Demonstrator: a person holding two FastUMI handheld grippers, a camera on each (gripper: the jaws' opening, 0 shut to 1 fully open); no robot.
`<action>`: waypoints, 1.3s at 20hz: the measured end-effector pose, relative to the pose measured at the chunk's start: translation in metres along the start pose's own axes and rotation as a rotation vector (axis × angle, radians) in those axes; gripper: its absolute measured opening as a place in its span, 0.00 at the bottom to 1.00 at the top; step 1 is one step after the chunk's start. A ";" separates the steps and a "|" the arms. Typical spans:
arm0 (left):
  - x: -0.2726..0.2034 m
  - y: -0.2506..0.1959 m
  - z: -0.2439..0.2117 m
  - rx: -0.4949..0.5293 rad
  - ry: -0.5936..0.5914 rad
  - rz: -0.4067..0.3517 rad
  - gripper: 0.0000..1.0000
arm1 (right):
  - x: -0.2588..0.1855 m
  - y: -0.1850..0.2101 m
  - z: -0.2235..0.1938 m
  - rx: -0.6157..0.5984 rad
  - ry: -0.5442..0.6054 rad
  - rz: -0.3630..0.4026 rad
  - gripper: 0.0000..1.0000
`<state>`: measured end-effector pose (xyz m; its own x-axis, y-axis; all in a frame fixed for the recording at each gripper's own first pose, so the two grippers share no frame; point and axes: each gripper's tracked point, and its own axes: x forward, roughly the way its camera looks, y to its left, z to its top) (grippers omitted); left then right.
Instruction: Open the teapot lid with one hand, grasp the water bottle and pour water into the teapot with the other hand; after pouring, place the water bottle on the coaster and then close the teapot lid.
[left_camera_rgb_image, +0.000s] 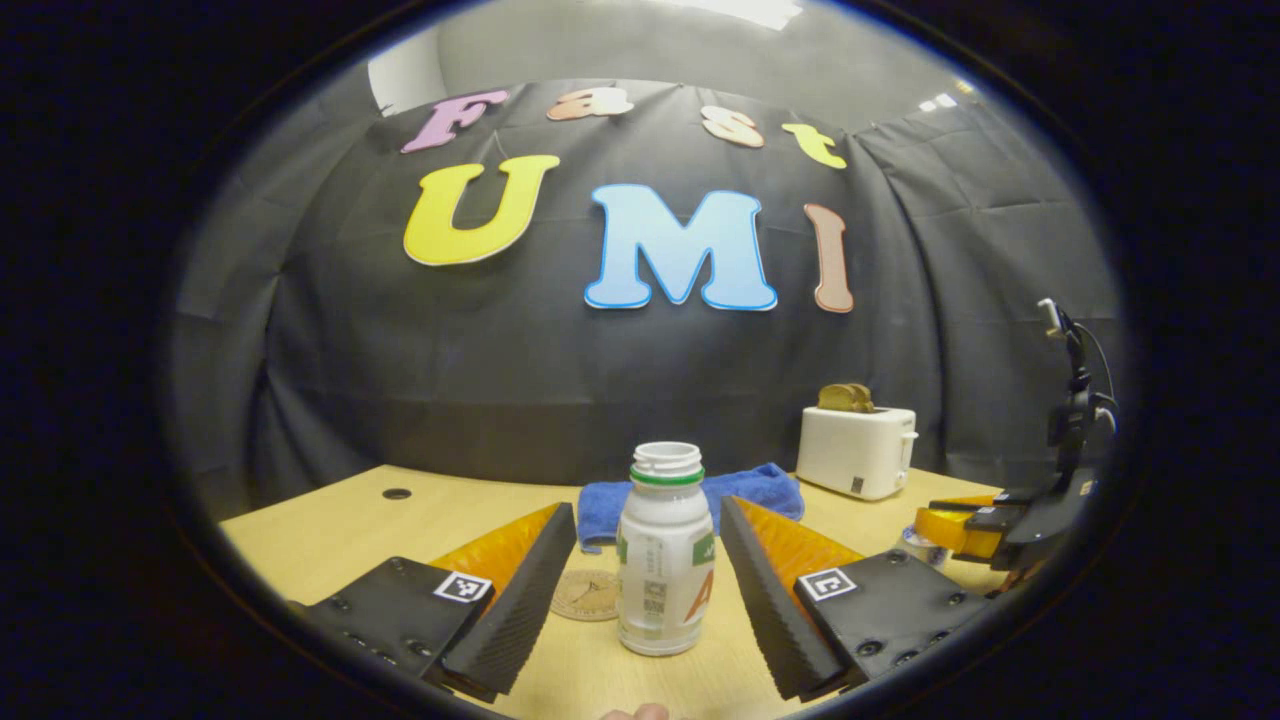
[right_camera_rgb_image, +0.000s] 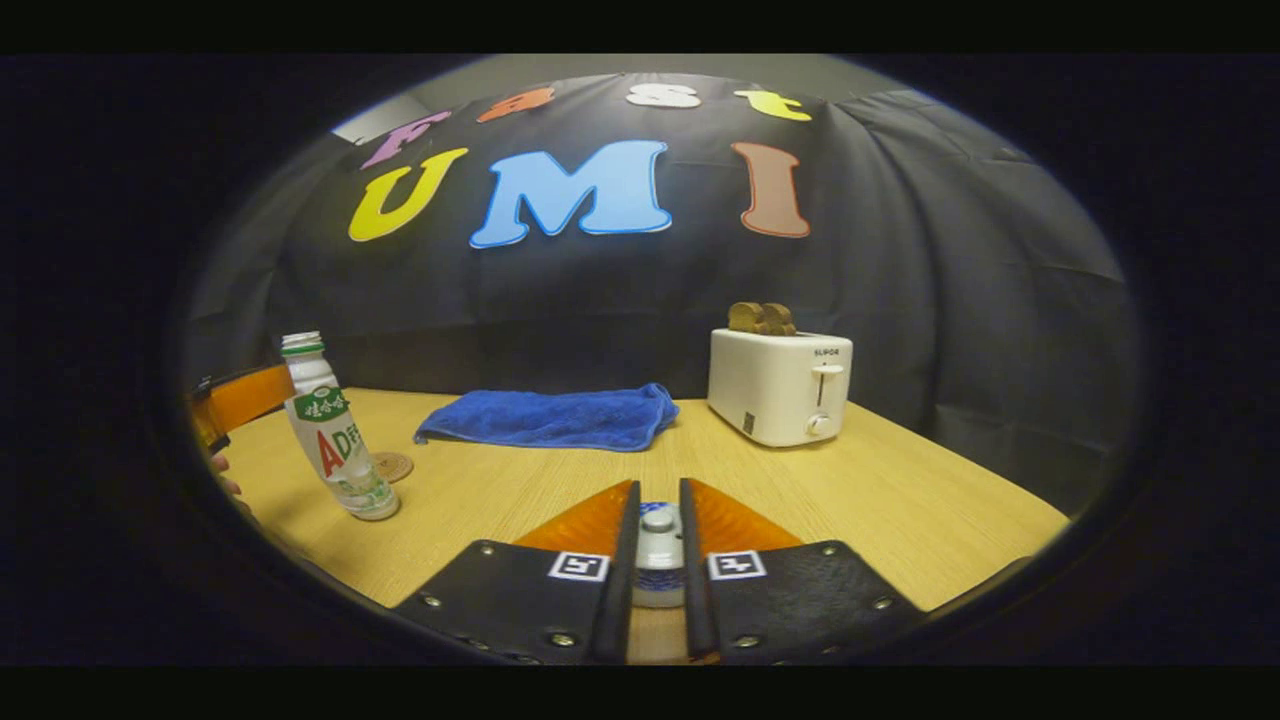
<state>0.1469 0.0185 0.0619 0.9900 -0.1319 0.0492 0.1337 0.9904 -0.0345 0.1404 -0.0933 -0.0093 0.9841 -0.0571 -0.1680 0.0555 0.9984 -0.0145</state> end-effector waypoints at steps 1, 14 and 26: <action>0.001 0.001 -0.004 -0.008 -0.001 0.001 0.99 | 0.001 0.001 0.001 -0.010 -0.003 0.004 0.14; 0.001 -0.015 -0.039 0.011 0.043 -0.008 0.99 | -0.011 0.009 0.014 -0.073 -0.087 0.057 0.02; 0.045 -0.014 -0.054 0.047 0.062 0.035 0.99 | -0.032 0.018 0.032 -0.065 -0.175 0.107 0.01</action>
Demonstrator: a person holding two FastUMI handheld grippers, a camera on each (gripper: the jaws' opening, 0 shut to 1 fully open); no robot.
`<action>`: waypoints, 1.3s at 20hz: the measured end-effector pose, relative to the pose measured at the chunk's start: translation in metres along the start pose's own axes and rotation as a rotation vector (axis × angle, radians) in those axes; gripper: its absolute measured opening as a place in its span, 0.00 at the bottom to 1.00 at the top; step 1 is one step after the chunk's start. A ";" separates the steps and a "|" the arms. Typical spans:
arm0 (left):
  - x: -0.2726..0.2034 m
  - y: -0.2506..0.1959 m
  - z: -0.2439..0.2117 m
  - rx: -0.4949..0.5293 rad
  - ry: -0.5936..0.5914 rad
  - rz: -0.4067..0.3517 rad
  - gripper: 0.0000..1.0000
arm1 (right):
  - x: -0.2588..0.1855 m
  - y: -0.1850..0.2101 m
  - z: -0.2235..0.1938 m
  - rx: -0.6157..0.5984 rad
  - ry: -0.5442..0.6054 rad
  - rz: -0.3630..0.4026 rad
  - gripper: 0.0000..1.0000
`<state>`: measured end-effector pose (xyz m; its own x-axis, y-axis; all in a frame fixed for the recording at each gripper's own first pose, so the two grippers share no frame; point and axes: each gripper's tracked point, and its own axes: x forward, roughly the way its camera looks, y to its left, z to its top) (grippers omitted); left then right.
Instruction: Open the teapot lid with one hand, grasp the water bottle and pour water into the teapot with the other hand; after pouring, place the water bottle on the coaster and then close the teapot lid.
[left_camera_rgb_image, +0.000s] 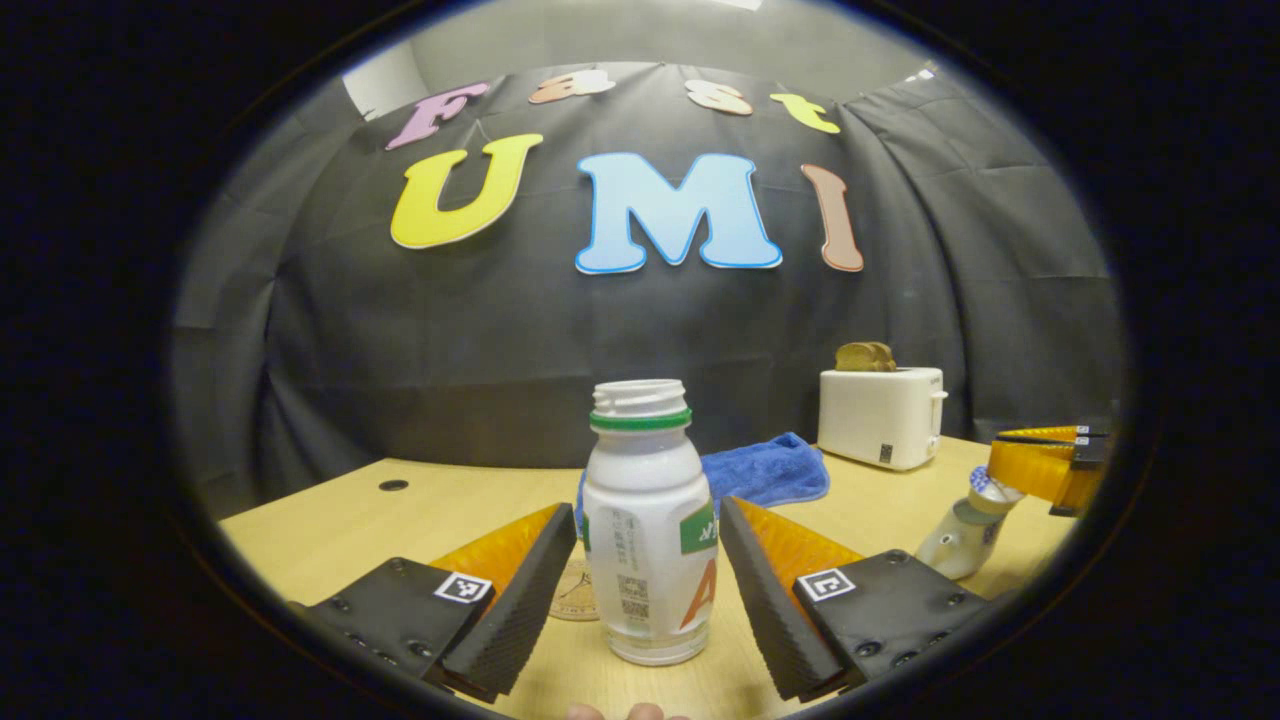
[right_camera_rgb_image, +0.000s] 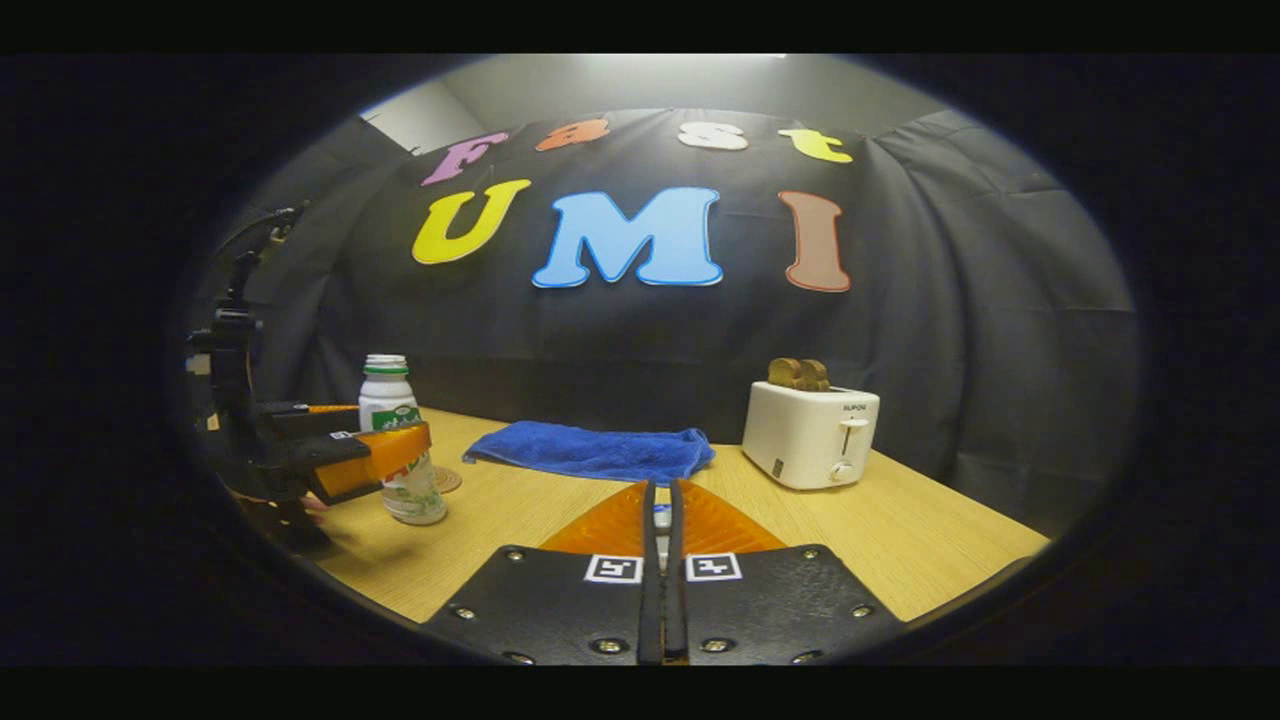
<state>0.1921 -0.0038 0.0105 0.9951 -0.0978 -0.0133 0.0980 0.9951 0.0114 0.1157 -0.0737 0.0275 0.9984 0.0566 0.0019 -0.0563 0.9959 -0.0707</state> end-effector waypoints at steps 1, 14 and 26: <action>0.003 0.000 -0.004 -0.003 0.008 0.006 0.99 | 0.000 -0.002 0.000 0.006 -0.003 -0.005 0.01; -0.016 -0.017 0.014 0.181 -0.006 0.016 0.75 | -0.037 -0.007 0.005 0.025 0.019 0.000 0.01; -0.021 -0.080 0.028 0.598 -0.039 -0.034 0.81 | -0.131 -0.053 -0.025 0.136 0.053 -0.101 0.01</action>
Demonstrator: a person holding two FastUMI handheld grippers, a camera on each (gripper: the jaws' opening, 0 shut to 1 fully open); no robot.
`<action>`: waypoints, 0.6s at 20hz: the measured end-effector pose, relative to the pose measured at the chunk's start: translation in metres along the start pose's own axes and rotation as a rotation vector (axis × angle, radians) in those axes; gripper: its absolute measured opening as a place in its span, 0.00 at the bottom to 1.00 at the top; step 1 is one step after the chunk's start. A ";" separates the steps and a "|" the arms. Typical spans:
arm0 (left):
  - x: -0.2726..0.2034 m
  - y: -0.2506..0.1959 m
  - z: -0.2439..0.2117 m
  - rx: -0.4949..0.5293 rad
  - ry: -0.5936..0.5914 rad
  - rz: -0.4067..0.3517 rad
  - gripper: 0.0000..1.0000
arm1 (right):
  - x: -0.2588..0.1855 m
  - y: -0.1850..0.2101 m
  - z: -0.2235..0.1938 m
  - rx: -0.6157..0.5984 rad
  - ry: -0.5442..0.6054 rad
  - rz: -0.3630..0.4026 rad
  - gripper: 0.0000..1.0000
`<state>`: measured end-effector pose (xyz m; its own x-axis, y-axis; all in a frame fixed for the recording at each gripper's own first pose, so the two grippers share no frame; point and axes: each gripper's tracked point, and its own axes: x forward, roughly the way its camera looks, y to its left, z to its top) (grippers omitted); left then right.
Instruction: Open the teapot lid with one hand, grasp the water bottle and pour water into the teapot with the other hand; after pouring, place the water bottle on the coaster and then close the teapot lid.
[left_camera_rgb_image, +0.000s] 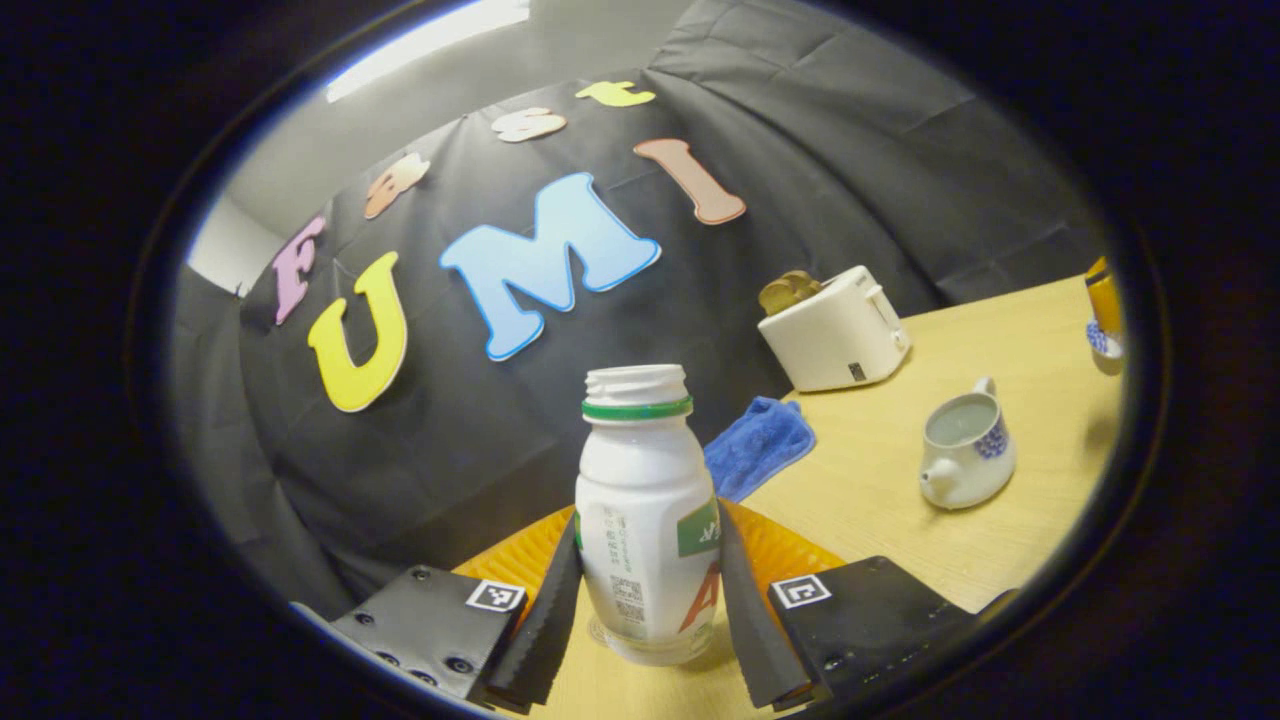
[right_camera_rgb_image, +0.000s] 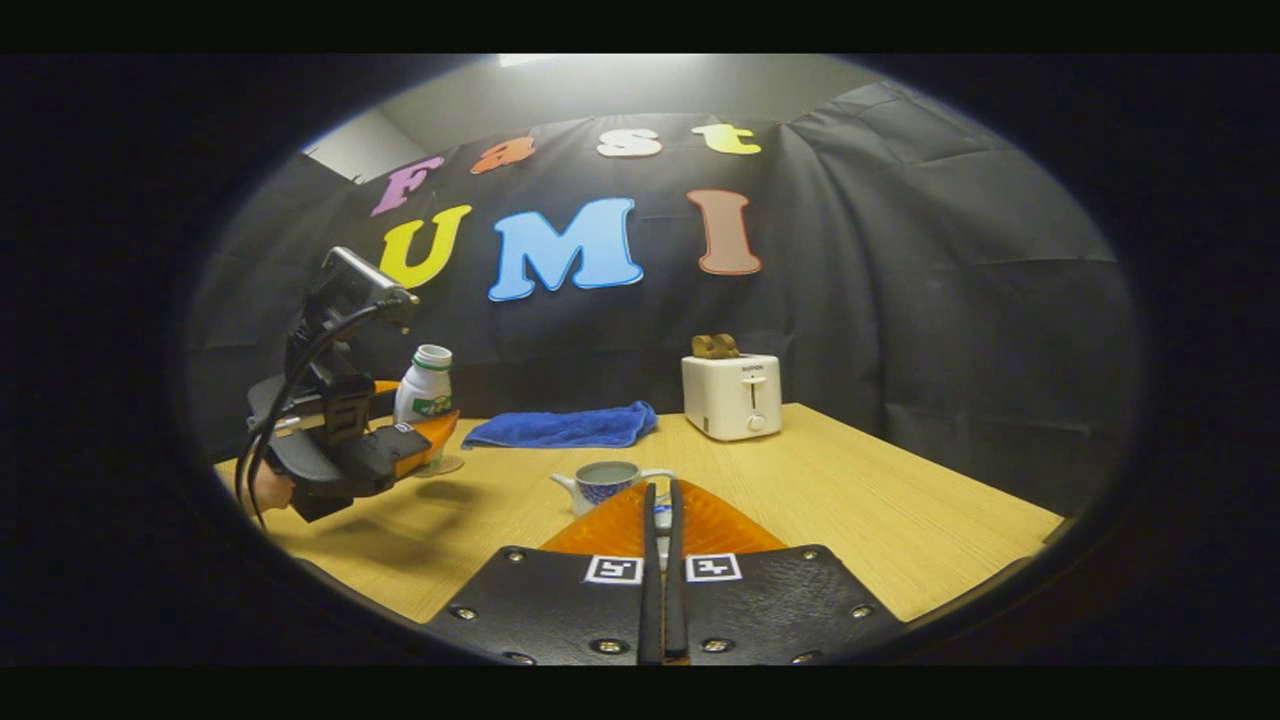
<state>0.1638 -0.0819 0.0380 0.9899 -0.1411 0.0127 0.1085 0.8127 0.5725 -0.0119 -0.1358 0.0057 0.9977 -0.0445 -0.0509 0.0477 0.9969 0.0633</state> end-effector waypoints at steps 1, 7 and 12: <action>0.000 -0.004 0.001 0.033 0.001 -0.005 0.75 | -0.005 -0.003 -0.004 -0.003 0.003 -0.003 0.01; 0.010 -0.034 0.001 0.186 0.007 -0.041 0.75 | -0.019 -0.016 -0.011 0.014 0.001 -0.021 0.01; 0.017 -0.056 -0.003 0.305 0.017 -0.083 0.75 | -0.021 -0.017 -0.010 0.007 -0.019 -0.015 0.01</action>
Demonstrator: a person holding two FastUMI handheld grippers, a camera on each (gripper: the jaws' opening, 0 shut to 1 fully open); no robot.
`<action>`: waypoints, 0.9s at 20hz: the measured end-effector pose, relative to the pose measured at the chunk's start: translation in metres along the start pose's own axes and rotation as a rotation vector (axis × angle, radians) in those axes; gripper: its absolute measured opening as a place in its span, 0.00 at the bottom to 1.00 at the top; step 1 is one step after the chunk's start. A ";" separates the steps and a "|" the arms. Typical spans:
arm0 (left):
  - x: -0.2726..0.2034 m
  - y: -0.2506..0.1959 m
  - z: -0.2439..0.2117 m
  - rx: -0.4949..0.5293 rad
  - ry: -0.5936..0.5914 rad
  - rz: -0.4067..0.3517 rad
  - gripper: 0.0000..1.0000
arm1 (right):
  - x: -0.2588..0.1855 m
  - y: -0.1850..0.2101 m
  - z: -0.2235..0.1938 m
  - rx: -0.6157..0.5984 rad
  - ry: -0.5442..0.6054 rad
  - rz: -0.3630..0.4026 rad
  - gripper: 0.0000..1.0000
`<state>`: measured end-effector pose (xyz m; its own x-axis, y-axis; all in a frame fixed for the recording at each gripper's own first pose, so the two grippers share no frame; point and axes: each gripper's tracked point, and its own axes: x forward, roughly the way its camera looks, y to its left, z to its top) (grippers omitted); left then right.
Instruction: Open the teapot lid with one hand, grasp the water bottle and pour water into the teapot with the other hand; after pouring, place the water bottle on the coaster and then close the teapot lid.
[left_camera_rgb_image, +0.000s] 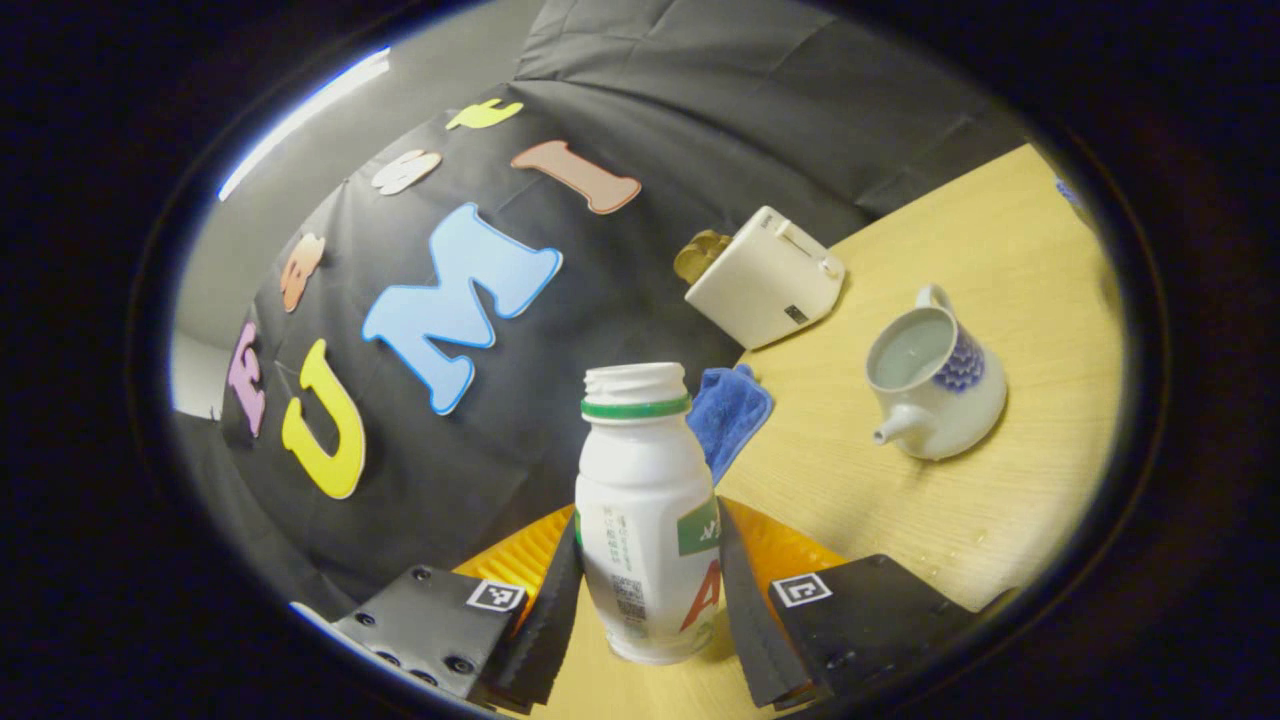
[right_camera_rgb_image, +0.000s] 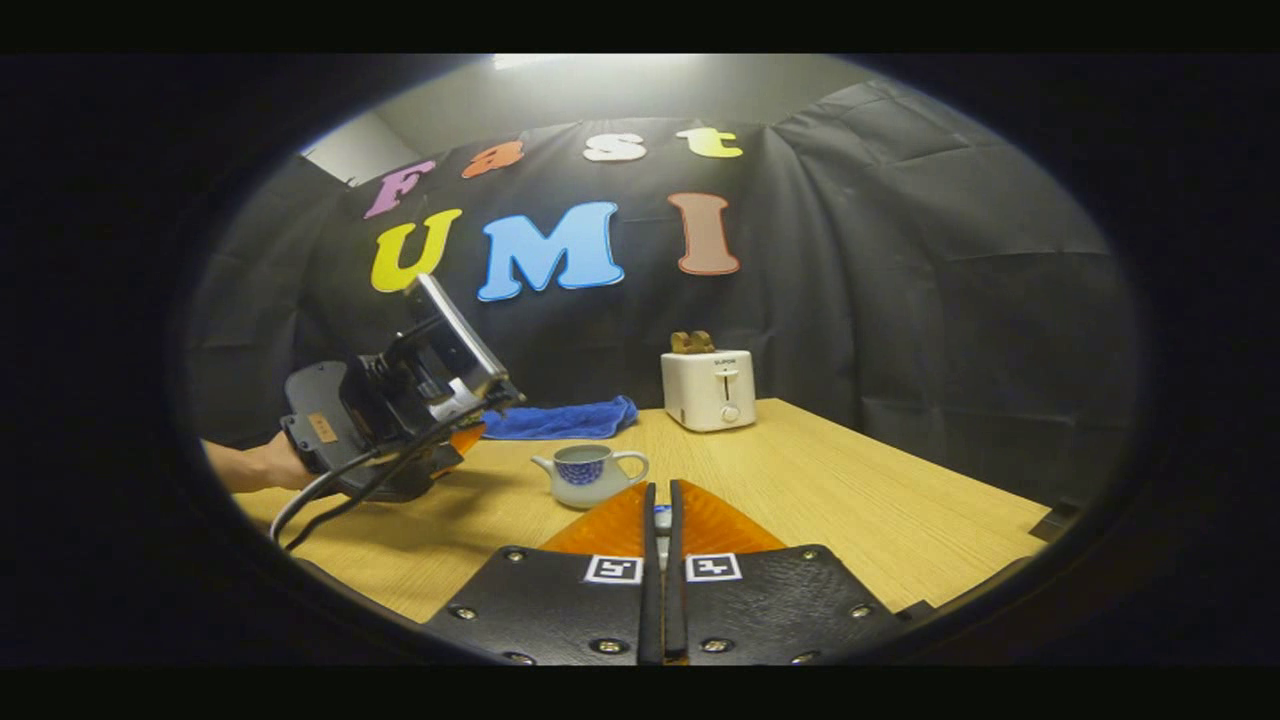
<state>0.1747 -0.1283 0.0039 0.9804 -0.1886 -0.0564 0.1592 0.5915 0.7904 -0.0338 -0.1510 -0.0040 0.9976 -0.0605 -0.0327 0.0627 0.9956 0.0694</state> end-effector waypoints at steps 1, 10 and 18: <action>0.001 -0.002 0.001 0.021 0.000 -0.005 0.75 | 0.000 -0.001 0.001 -0.007 -0.003 -0.003 0.01; 0.007 -0.022 0.011 0.260 -0.020 -0.033 0.75 | -0.003 -0.012 0.007 0.047 -0.033 -0.017 0.01; 0.007 -0.039 0.019 0.415 -0.028 -0.072 0.81 | -0.002 -0.015 0.009 0.047 -0.037 -0.019 0.01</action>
<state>0.1727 -0.1679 -0.0158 0.9641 -0.2425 -0.1080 0.1611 0.2113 0.9641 -0.0369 -0.1666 0.0044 0.9965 -0.0830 0.0026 0.0822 0.9898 0.1163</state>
